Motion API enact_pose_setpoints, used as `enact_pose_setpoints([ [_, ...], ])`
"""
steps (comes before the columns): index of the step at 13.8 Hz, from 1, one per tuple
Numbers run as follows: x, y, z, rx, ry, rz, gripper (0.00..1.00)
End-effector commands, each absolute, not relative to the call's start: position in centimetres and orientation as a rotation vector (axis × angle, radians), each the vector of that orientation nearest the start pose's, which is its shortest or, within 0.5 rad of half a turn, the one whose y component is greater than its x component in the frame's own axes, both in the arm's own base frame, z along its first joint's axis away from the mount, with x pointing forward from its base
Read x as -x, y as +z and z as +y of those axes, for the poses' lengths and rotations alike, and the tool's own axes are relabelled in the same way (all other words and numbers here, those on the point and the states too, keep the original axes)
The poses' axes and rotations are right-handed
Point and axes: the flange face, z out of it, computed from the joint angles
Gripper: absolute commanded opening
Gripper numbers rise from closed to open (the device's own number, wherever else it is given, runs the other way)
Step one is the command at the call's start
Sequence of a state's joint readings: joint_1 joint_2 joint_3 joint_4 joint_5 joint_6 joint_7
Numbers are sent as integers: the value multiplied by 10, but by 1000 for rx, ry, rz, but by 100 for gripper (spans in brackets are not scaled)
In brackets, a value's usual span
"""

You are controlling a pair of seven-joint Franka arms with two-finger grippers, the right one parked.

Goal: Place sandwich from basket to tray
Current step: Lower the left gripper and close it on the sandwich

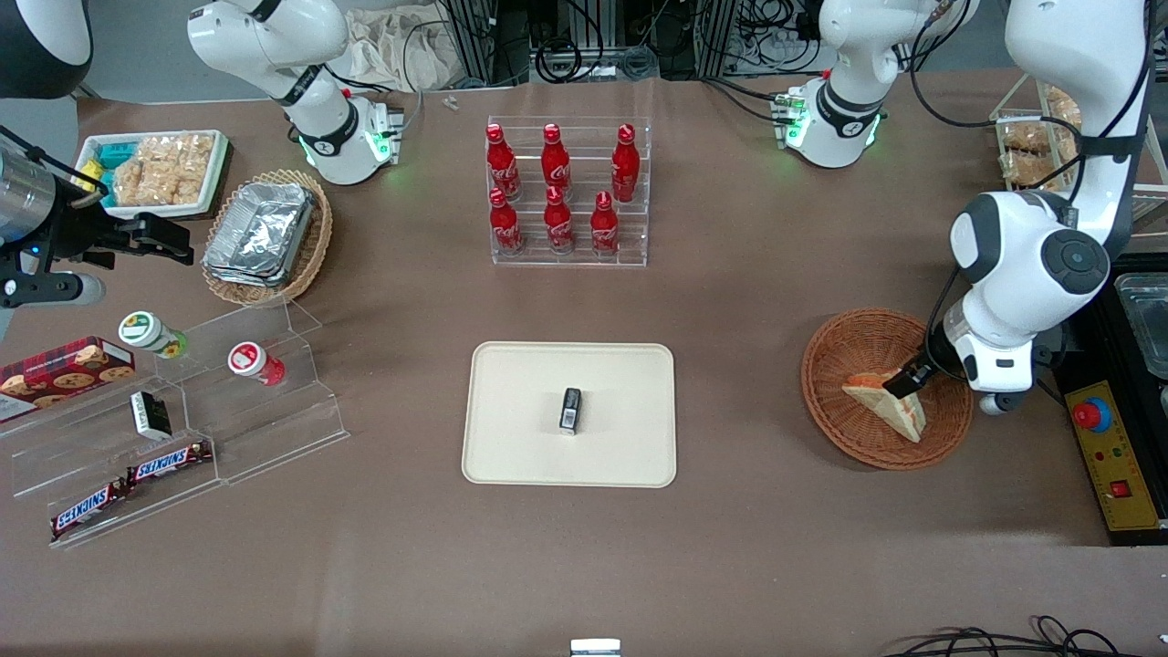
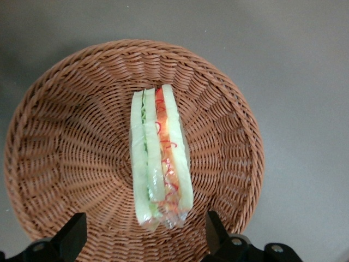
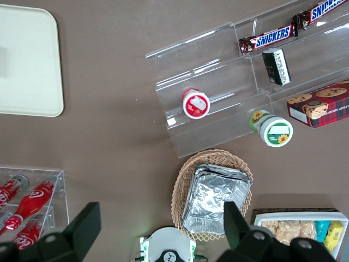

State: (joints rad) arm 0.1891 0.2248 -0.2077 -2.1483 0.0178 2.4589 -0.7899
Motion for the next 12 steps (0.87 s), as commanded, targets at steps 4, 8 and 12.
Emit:
enact_pose_setpoints([
  [4,-577,274,-9,2975,-162,-1269,98],
  [8,-579,263,-9,2957,-136,-1318,89],
  [12,-586,262,-10,2944,-139,-1362,57],
])
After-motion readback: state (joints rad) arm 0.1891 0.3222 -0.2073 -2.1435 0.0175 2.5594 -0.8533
